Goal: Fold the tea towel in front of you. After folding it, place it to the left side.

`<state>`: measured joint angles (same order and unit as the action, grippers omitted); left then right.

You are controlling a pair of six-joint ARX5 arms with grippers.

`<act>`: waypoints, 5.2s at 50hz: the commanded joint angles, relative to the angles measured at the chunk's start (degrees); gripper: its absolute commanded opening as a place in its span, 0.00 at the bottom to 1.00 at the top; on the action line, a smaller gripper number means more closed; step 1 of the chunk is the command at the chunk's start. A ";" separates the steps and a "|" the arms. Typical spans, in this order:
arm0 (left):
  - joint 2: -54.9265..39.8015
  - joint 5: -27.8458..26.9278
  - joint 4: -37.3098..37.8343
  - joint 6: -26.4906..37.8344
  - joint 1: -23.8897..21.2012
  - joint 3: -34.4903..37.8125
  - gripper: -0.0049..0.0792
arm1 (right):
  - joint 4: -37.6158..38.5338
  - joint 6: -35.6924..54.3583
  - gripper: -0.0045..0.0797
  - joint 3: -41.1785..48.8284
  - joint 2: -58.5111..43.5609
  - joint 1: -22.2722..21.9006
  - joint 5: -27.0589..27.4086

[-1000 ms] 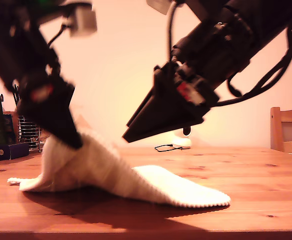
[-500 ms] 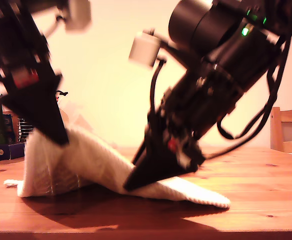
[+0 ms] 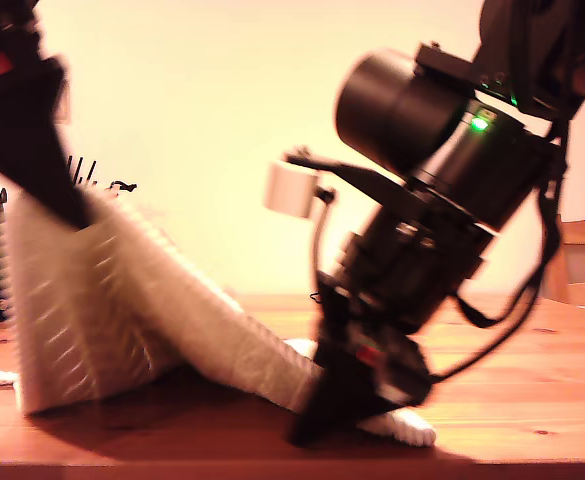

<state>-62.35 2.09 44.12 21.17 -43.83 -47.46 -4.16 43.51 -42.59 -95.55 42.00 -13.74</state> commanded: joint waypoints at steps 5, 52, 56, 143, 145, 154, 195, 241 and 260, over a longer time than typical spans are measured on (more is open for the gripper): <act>0.17 1.11 0.63 -0.31 -0.15 -0.48 0.03 | -2.14 -0.02 0.47 0.66 -0.26 -1.01 1.46; -6.34 1.64 4.04 0.70 3.85 -0.46 0.03 | -17.20 -0.02 0.04 -3.67 3.61 -1.25 5.53; -6.27 -0.28 6.01 -0.13 3.61 -0.46 0.03 | -18.56 -0.02 0.04 -4.39 4.48 -1.25 5.86; -14.14 -16.83 -3.78 1.86 24.90 -0.48 0.03 | -30.36 0.15 0.04 -33.33 -10.49 -6.34 -0.85; -14.67 -16.66 -3.93 1.92 25.44 -0.48 0.03 | -30.23 0.42 0.04 -33.94 -11.47 -6.67 -0.28; -15.72 -16.09 -3.89 3.30 28.13 -0.48 0.03 | -30.97 1.49 0.04 -36.63 -14.49 -7.89 3.30; -19.82 -16.61 -9.73 3.74 32.85 -0.48 0.15 | -28.68 -0.48 0.23 -40.92 -18.05 -10.34 5.35; -22.86 -22.71 -14.67 -1.33 32.81 -0.48 0.04 | -31.15 -16.63 0.04 -42.14 -19.71 -7.37 -2.93; -32.52 -21.53 -19.08 -1.31 32.81 -0.48 0.04 | -30.25 -21.70 0.04 -42.14 -22.08 -7.41 -3.98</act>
<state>-94.28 -19.64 25.67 19.84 -11.20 -48.01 -34.52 22.52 -84.31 -114.72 34.92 -17.47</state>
